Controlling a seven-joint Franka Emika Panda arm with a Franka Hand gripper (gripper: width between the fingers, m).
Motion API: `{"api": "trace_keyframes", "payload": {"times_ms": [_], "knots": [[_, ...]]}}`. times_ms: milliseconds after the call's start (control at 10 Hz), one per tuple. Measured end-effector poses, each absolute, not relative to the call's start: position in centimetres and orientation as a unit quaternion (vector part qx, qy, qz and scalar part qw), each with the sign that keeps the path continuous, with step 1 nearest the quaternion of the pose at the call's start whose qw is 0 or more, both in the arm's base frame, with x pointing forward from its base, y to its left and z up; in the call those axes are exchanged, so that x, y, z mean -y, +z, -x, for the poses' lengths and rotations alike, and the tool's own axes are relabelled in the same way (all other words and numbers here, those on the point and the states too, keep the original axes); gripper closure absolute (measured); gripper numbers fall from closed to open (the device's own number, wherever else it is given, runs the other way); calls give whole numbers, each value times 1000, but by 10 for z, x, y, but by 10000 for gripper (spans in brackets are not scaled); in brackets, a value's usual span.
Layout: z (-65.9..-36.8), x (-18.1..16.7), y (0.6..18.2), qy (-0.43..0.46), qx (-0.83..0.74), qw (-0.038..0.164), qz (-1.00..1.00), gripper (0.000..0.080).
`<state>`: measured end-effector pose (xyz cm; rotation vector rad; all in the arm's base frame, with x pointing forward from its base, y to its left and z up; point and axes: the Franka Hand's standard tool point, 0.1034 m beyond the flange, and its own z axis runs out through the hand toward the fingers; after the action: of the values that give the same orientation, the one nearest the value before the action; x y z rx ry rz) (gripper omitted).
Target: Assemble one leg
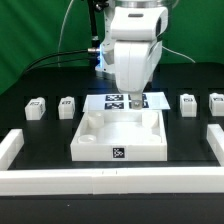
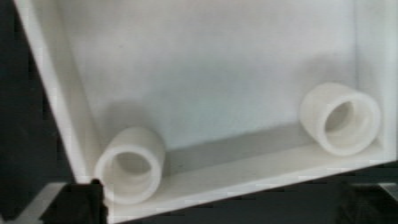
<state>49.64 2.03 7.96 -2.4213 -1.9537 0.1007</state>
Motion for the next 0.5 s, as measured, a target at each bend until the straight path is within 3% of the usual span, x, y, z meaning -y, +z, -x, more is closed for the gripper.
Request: {"api": "trace_keyframes", "payload": {"times_ms": [500], "knots": [[-448,3,62,45,705,29,707,150]]}}
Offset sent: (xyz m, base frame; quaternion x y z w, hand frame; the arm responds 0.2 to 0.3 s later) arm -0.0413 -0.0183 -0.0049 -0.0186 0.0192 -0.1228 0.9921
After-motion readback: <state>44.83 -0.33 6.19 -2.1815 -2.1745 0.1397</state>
